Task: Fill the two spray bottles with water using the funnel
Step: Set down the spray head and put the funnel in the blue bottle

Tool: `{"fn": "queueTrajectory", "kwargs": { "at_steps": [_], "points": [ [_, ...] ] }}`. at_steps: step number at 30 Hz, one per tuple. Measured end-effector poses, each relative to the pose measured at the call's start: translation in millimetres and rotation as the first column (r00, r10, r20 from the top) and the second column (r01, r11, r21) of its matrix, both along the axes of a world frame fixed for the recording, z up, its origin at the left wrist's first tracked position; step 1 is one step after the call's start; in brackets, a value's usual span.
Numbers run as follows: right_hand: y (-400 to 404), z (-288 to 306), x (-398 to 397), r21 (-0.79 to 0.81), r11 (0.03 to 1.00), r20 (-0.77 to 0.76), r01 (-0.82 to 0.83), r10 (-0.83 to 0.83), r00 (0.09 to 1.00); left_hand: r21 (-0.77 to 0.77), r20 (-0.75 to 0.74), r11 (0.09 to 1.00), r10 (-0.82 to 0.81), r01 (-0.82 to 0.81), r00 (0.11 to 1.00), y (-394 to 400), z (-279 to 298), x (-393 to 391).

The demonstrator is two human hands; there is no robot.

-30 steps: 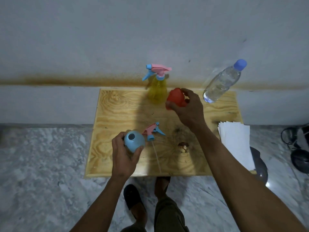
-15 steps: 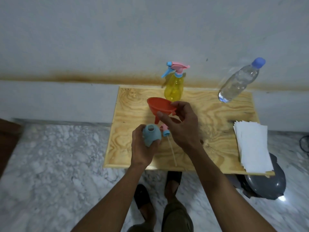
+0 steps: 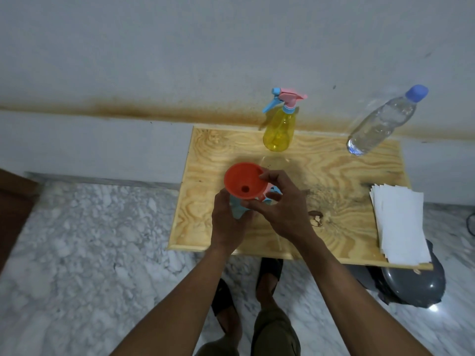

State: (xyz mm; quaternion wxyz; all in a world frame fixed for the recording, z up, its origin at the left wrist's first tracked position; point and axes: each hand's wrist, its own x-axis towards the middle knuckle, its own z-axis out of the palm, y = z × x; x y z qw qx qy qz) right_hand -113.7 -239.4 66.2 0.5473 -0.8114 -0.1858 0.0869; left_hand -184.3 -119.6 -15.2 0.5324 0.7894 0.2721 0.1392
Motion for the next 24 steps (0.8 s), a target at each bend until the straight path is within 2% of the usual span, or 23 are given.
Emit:
{"fn": "queueTrajectory", "kwargs": {
  "at_steps": [7,14,20,24],
  "points": [
    [-2,3,-6,-0.041,0.998,0.085,-0.037,0.04,0.996,-0.008,-0.008,1.0,0.013,-0.013,1.0,0,0,0],
    [-12,2,-8,-0.084,0.995,0.095,-0.05,0.058,0.994,0.036,-0.028,0.999,-0.008,0.009,1.0,3,0,-2],
    [-45,27,-7,-0.099,0.994,-0.001,0.049,-0.05,0.999,0.047,-0.077,0.999,-0.024,0.027,0.997,5,3,-5],
    [-71,30,9,-0.112,0.972,-0.037,0.209,-0.214,0.976,0.037,-0.167,0.999,0.011,-0.005,0.986,0,18,-6]
  ]
}}
